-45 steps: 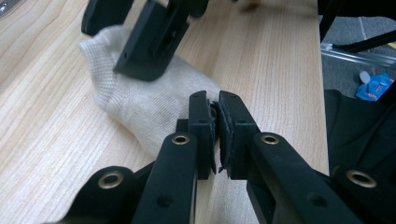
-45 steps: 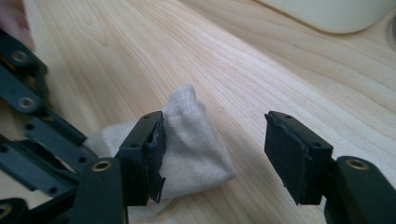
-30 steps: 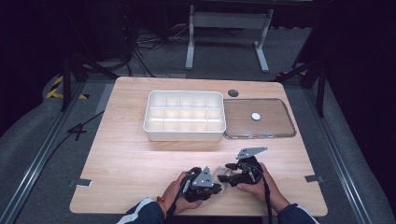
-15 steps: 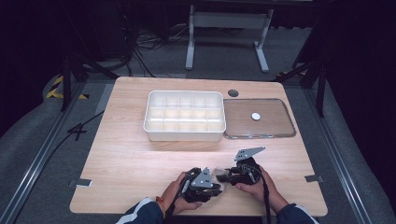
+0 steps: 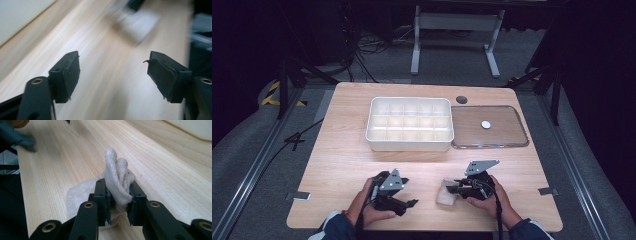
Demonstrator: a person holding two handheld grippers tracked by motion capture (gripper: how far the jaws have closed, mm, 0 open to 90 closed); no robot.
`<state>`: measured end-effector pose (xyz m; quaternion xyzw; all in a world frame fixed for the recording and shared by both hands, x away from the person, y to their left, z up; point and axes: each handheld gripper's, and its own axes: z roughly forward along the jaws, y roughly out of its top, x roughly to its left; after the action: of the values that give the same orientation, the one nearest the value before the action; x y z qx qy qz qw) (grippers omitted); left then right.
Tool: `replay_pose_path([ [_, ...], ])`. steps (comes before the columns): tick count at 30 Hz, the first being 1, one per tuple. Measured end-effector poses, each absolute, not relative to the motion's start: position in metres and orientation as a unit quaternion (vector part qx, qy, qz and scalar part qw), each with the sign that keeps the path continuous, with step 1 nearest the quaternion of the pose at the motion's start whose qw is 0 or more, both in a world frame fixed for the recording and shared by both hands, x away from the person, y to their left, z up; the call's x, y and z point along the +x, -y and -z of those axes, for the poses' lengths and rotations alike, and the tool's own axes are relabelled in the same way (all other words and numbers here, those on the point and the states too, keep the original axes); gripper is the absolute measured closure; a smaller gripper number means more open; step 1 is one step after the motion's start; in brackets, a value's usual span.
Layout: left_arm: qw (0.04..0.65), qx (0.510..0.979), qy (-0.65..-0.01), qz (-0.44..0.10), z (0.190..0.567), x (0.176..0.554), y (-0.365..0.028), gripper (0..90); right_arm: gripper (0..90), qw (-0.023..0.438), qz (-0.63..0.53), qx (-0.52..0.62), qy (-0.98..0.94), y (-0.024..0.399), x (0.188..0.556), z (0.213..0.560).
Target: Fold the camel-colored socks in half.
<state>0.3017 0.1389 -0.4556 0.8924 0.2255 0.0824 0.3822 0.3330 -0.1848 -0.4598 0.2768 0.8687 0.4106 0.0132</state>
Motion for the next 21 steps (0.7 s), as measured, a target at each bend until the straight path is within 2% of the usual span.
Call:
replay_pose_path([
  [1,0.372,0.896,-0.228,-0.086,0.458,0.302,-0.145,19.4,73.9,0.019,-0.412,0.274,-0.869,0.185,0.332,0.458],
  [4,0.335,0.902,-0.253,-0.102,0.469,0.307,-0.171,20.2,74.1,0.022,-0.413,0.269,-0.870,0.186,0.332,0.457],
  [9,0.344,0.888,-0.290,-0.096,0.477,0.314,-0.193,20.1,74.7,0.029,-0.417,0.263,-0.870,0.186,0.329,0.452],
  [21,0.353,0.881,-0.296,-0.111,0.483,0.316,-0.192,13.6,74.9,0.062,-0.443,0.259,-0.856,0.196,0.325,0.433],
])
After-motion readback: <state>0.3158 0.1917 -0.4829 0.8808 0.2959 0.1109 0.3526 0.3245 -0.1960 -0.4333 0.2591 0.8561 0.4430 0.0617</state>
